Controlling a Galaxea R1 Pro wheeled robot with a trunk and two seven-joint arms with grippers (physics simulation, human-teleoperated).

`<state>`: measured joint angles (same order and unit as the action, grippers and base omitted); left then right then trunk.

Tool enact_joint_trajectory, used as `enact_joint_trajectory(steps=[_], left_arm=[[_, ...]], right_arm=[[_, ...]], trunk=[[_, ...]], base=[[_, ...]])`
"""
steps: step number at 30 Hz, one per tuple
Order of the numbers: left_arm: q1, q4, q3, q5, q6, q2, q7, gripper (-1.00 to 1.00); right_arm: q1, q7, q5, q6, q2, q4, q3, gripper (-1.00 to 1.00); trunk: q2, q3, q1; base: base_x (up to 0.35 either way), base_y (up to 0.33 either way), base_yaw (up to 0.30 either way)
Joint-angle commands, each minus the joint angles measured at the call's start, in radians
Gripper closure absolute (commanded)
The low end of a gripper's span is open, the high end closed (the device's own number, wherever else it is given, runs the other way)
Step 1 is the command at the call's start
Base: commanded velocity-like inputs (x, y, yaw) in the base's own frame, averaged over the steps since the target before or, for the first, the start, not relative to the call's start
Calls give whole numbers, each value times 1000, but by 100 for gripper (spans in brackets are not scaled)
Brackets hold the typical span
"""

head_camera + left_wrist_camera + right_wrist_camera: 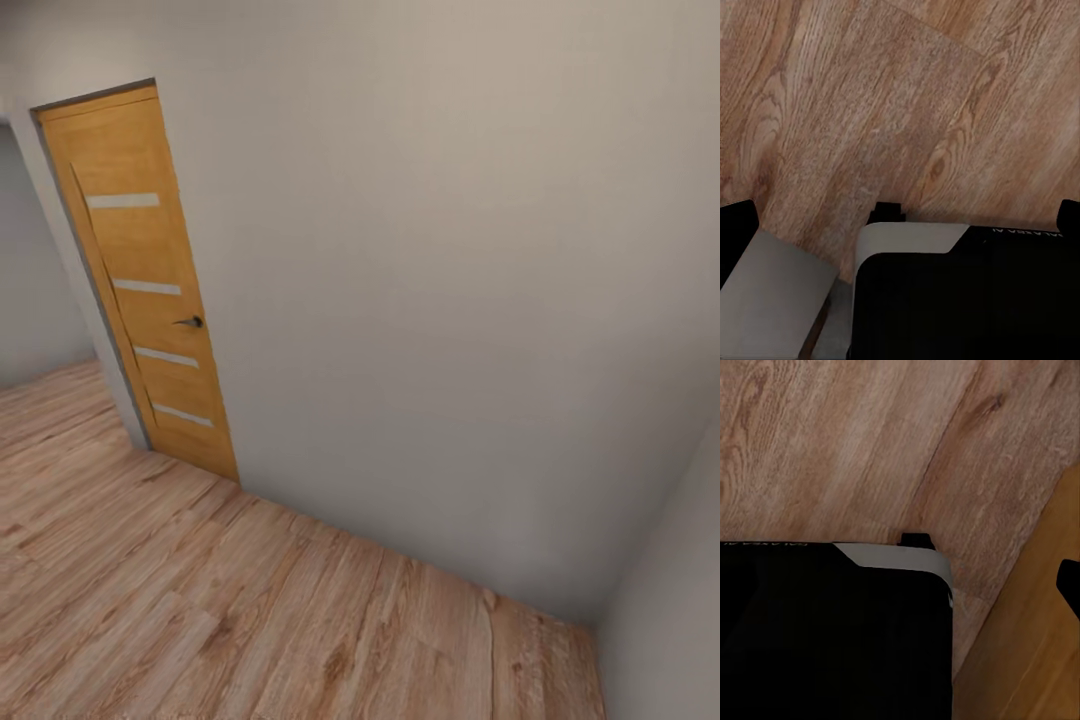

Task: Move the two storage containers from the living room to the garage. In the garage, place one container on the floor and stack the other container on top of it (either order is fine).

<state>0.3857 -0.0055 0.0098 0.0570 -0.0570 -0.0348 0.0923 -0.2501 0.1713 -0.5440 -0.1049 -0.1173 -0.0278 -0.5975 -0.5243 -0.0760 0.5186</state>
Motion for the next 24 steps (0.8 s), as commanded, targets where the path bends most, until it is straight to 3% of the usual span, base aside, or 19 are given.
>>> enact_joint_trajectory(steps=[1,10,24], left_arm=[[1,-1,1,6,-4,0,3,-100],[1,-1,1,4,-4,0,2,-100],[1,-1,0,1,-4,1,1,-100]], right_arm=[[-1,1,-9,-6,-1,-3,-8,-100],[-1,1,-10,-6,-1,-3,-8,-100],[-1,1,-12,-6,-1,-3,-8,-100]], trunk=[[-2,-2,0],[-2,-2,0],[-2,-2,0]], base=[[0,0,273],[19,0,172],[288,0,4]])
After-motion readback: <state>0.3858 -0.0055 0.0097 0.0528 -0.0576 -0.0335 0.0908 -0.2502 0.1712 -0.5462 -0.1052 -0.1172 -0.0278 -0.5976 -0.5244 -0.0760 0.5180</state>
